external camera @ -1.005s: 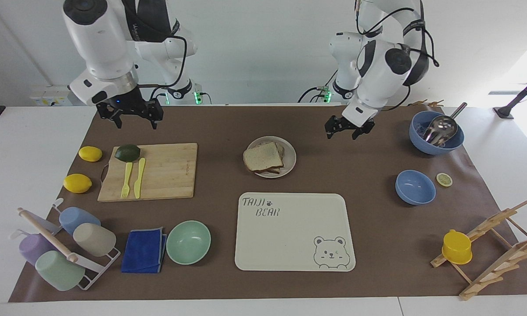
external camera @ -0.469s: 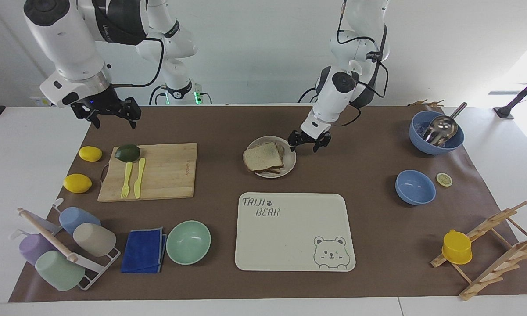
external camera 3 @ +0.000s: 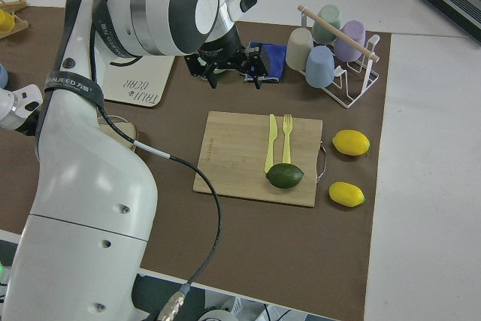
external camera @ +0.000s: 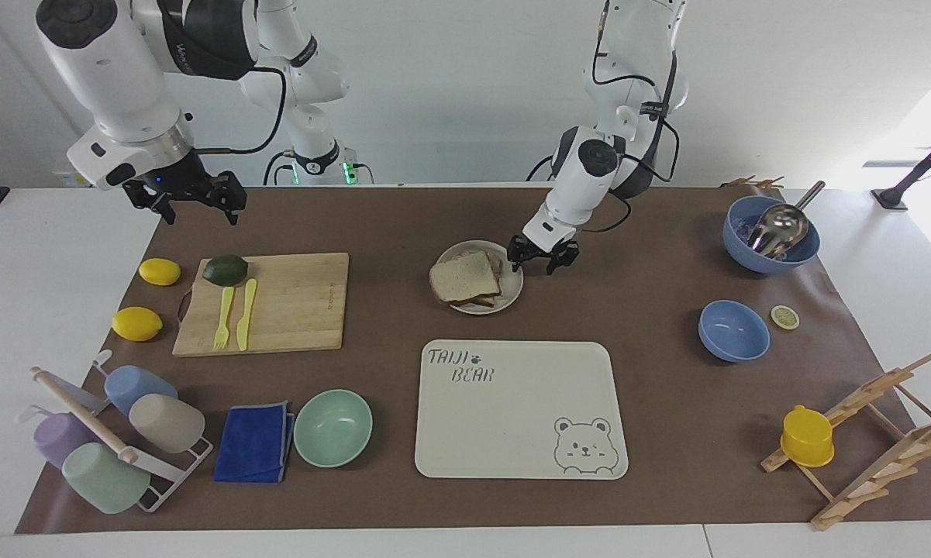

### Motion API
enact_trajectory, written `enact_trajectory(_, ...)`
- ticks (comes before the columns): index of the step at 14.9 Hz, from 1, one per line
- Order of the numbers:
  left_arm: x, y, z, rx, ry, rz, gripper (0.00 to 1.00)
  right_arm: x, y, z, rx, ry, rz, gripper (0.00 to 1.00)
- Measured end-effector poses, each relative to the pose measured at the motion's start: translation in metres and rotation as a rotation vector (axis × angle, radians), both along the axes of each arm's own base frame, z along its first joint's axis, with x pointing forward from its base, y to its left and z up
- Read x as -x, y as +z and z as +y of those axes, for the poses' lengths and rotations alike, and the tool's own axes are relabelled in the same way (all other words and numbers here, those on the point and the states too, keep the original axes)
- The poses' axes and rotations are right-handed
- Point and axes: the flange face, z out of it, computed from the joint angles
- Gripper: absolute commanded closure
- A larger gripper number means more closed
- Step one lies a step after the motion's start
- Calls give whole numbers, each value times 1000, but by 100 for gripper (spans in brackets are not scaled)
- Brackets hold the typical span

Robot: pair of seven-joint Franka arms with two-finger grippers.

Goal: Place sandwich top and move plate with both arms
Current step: 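Grasp the rim of the white plate with the left gripper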

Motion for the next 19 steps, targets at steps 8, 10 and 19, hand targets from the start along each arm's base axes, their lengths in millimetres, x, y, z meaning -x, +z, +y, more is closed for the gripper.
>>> enact_trajectory(8,6,-7,-11,15,-3,7,47,0,0,0,-1,0,3,0)
enact_trajectory(10,8,-10,-17,22,-5,2,62,0,0,0,-1,0,3,0)
enact_trajectory(19,4,-9,-18,48,29,9,100,1,0,-5,-1,-9,3,0)
